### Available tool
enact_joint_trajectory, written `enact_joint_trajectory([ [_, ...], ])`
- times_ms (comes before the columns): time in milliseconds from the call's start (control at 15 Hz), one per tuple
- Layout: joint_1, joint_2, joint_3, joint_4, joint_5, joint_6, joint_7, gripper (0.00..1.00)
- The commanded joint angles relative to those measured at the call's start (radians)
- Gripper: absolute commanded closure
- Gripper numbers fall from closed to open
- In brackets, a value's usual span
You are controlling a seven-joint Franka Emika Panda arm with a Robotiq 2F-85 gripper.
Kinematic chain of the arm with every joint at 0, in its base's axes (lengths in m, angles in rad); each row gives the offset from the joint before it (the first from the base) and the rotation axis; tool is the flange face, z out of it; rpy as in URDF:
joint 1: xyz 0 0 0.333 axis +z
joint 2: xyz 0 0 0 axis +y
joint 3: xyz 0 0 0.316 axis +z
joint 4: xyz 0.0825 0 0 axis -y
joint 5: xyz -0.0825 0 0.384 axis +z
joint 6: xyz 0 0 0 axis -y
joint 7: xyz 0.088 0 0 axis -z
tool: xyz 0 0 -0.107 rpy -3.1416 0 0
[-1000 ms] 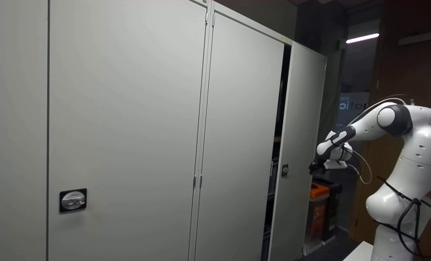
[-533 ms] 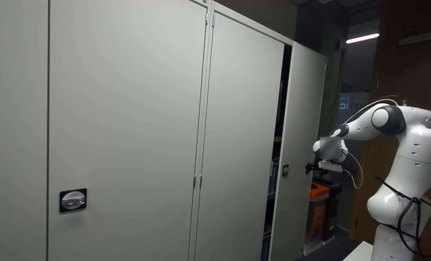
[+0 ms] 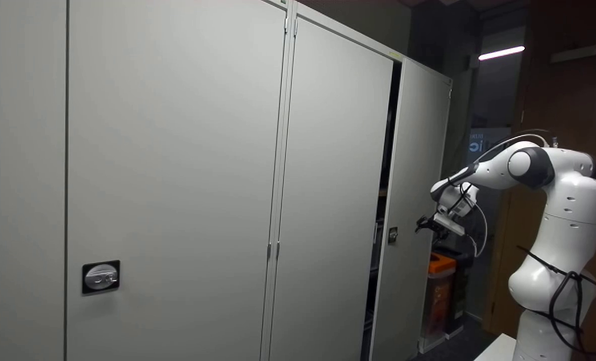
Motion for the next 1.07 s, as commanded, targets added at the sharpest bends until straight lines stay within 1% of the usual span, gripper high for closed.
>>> enact_joint_trajectory([
  [0,0.002,0.038,-0.025,0.072,0.157,-0.093,-0.075,0.0],
  [267,-0.018,0.065,-0.037,0.088,0.285,-0.178,-0.148,0.0],
  [600,-0.047,0.108,-0.053,0.099,0.396,-0.259,-0.213,0.0],
  [800,-0.065,0.132,-0.054,0.105,0.484,-0.28,-0.253,0.0],
  [1000,-0.073,0.156,-0.048,0.105,0.553,-0.259,-0.272,0.0],
])
